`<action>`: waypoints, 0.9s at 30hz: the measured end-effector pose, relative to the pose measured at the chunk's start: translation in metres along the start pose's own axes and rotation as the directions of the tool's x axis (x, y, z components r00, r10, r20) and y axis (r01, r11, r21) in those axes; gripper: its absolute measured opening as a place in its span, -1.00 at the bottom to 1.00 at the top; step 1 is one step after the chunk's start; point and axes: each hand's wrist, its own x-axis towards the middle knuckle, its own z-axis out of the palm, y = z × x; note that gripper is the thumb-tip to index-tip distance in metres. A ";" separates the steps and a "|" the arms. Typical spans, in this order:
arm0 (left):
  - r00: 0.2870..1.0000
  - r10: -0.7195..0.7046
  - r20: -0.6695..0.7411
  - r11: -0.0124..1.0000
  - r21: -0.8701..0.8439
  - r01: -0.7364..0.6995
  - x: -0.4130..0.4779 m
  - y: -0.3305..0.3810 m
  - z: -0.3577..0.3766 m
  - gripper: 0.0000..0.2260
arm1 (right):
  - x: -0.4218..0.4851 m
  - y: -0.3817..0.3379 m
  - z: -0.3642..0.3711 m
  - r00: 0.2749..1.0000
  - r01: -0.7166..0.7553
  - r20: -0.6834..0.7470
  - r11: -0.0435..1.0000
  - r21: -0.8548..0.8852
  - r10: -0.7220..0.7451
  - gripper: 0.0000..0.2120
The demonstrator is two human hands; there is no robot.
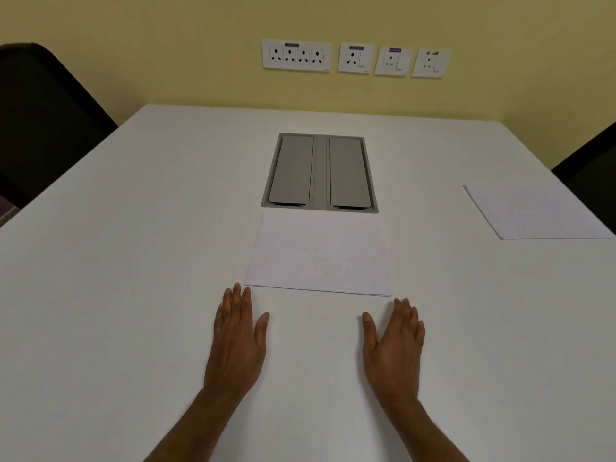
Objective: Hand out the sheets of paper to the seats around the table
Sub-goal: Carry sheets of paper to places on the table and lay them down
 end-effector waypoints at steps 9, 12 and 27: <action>1.000 0.006 -0.007 0.993 0.114 -0.005 0.019 0.000 0.011 -0.34 | 0.029 -0.005 0.012 0.992 -0.068 -0.109 0.998 -0.005 0.067 -0.40; 1.000 -0.002 0.005 0.991 0.135 0.001 0.022 0.000 0.013 -0.31 | 0.037 -0.007 0.016 0.989 -0.069 -0.133 0.997 -0.018 0.066 -0.42; 1.000 0.000 0.007 0.988 0.157 -0.001 0.024 -0.001 0.015 -0.25 | 0.044 -0.010 0.020 0.969 -0.097 -0.215 0.988 0.116 0.121 -0.47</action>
